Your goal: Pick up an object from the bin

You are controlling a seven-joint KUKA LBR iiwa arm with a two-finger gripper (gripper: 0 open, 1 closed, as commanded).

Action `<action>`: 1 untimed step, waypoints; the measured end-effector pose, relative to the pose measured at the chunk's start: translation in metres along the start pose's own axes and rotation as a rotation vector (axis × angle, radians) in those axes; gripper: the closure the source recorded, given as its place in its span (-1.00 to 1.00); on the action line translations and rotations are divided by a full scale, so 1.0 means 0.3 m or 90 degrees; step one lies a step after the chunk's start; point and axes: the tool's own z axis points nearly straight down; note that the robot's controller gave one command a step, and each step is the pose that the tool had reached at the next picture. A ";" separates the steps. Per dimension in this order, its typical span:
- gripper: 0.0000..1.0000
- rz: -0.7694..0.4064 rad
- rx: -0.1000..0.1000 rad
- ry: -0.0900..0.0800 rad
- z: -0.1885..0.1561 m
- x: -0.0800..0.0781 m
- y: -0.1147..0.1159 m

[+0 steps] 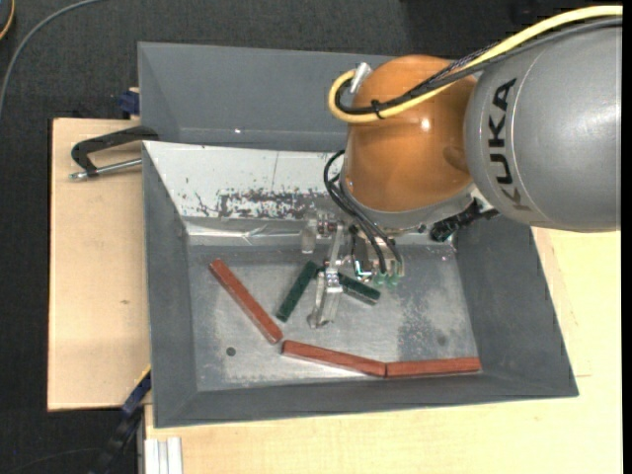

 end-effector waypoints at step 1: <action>-1.00 0.004 0.000 -0.002 0.540 -0.194 -0.133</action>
Offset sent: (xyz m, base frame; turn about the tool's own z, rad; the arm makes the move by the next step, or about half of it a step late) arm 0.0572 -0.0395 -0.1587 0.0050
